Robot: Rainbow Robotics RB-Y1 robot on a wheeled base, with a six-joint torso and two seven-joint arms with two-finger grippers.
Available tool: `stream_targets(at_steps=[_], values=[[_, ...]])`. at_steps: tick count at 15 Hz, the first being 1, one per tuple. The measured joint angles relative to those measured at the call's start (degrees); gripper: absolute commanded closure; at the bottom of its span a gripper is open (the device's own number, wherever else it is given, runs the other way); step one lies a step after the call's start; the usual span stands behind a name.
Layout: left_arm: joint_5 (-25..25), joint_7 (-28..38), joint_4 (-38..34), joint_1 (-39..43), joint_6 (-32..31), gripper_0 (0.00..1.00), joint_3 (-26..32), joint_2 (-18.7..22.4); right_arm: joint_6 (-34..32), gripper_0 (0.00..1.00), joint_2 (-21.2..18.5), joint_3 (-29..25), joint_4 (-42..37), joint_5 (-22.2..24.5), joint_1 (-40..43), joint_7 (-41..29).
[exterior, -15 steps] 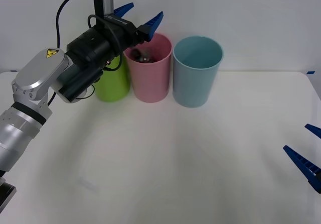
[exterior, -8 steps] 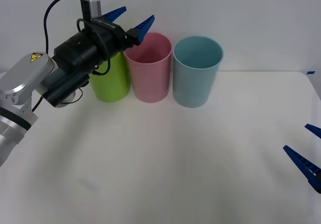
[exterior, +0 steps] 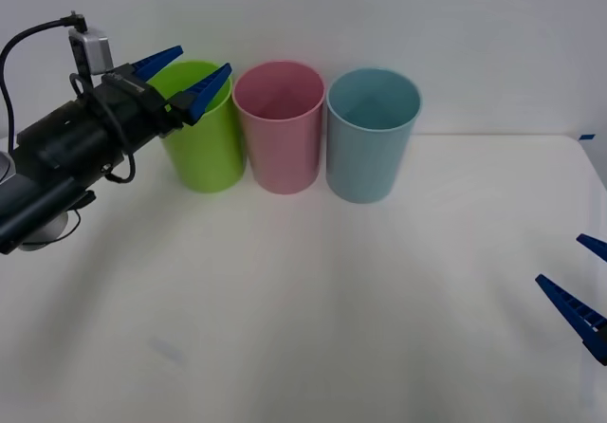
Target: Grasp the object on the table and drop it into the matching bin: aluminum can to the light blue bin, PET bottle to the pink bin.
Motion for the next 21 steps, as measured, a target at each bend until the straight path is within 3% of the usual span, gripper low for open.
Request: stream_targets(at_steps=[16,21], values=[[-12.65,-3.88,1.61,23.57,-27.41,0.00,20.22,0.04,0.00,0.00,0.00,0.00,0.00,0.00,0.00,0.00],[-13.17,-5.18,1.68,30.68,-32.47,0.00,26.09,0.04,0.00,0.00,0.00,0.00,0.00,0.00,0.00,0.00]])
